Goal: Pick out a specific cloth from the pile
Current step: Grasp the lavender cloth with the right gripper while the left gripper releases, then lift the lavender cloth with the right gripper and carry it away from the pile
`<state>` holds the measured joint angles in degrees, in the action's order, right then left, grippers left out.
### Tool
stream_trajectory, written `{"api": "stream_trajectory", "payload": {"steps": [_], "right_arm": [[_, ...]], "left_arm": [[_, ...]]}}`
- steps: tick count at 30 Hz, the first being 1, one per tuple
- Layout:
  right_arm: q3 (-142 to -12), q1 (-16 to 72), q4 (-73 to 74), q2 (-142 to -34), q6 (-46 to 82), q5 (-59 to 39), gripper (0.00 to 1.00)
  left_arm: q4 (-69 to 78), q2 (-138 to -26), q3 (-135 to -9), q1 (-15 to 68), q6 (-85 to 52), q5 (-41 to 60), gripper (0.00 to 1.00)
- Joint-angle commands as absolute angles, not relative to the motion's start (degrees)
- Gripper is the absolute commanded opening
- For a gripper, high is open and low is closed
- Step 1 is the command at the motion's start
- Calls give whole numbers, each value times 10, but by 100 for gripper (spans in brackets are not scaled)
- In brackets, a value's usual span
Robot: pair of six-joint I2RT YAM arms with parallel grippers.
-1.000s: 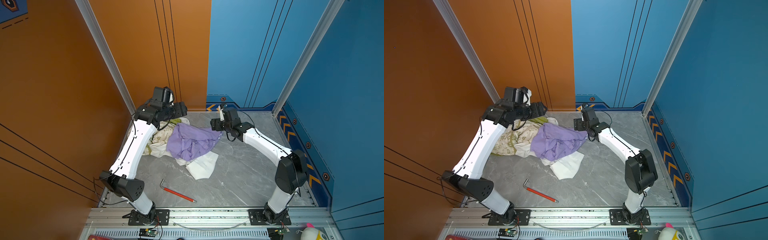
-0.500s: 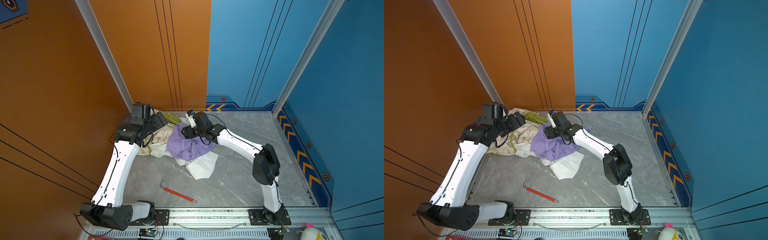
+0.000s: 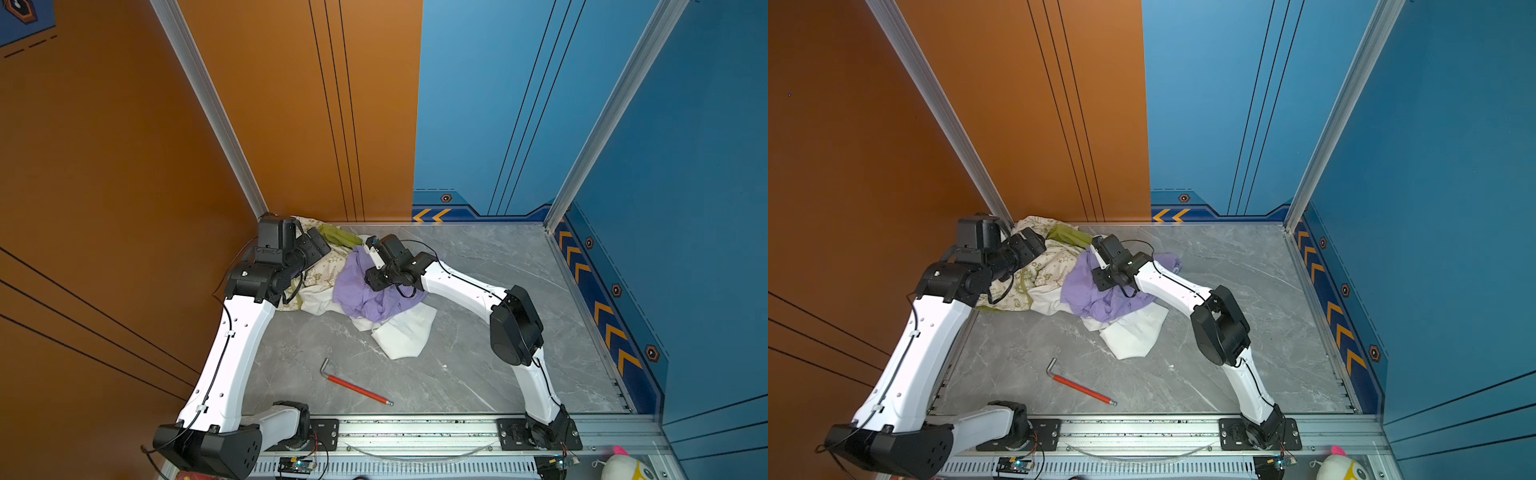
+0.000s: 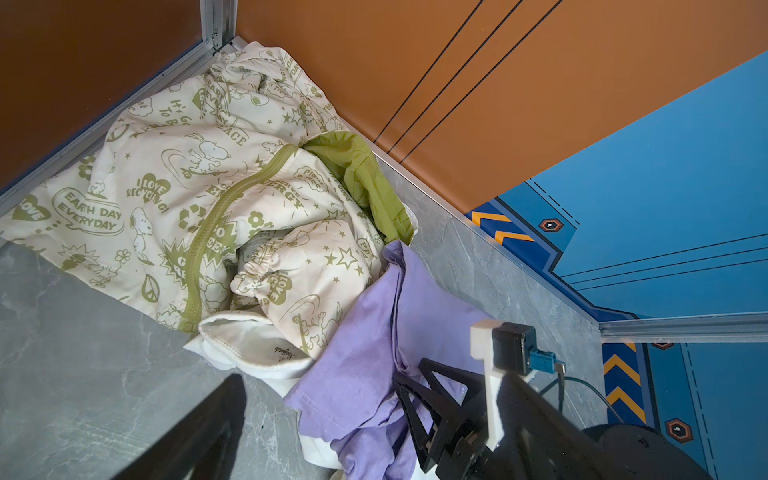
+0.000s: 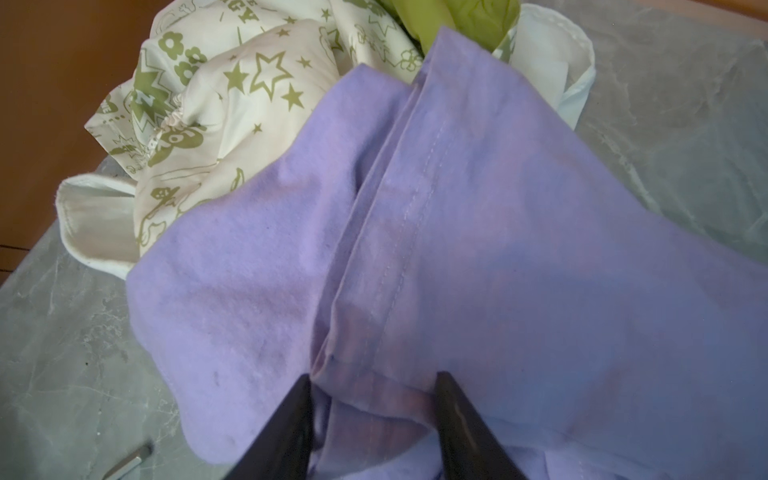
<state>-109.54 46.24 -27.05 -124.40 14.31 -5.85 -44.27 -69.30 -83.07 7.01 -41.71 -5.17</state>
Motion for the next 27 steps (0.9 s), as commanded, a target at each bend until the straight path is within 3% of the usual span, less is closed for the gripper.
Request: {"api": "stream_trajectory", "payload": {"steps": [1, 5, 11, 17, 27], "right_arm": [[-1118, 461, -288, -1251, 140, -61, 32], [-1120, 459, -288, -1250, 141, -66, 10], [-1143, 438, -288, -1232, 142, -47, 0], [-1174, 406, -266, -1199, 150, -39, 0], [-1249, 273, -227, -1142, 163, -8, 0]], "left_arm": [[-429, -683, -824, 65, -430, -57, 95], [-429, -680, -823, 66, -436, -56, 95], [-429, -675, -823, 67, -436, -61, 95], [-425, -675, -821, 69, -439, -62, 95], [-424, -669, -824, 76, -437, -73, 95]]}}
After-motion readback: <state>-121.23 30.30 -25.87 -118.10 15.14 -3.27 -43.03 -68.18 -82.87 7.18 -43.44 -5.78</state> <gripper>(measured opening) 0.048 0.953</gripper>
